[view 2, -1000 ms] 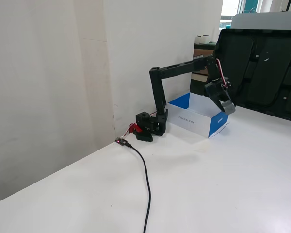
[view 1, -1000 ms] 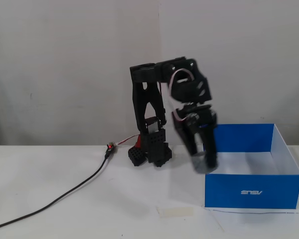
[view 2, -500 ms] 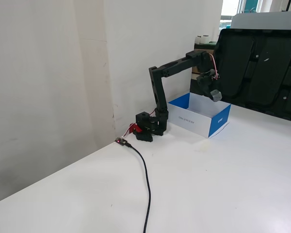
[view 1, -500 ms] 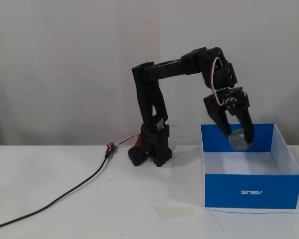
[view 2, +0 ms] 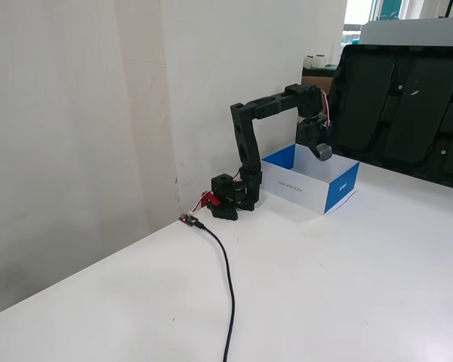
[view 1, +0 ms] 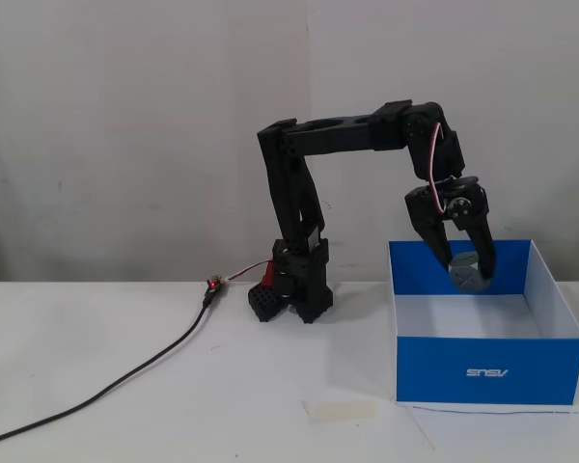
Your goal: Pick the gray block and keep it in the box.
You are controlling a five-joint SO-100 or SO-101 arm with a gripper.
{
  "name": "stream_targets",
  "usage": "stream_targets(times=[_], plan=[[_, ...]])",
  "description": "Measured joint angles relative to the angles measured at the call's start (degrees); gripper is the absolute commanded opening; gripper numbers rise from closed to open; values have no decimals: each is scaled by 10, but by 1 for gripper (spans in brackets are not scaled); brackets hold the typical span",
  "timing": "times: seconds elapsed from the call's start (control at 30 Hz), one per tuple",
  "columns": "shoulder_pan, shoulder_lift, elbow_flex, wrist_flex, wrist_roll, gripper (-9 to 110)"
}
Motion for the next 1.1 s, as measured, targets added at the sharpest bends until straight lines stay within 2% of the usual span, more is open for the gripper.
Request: stream_targets(times=[0.13,0.3,0.53,0.73,1.1], plan=[[-15,0,9,0,0,21],[-22,0,13,0,0,23],[-11,0,25,4,-26,10],[60,15,25,21,-71,0],[250,105,81,31,-208,0]])
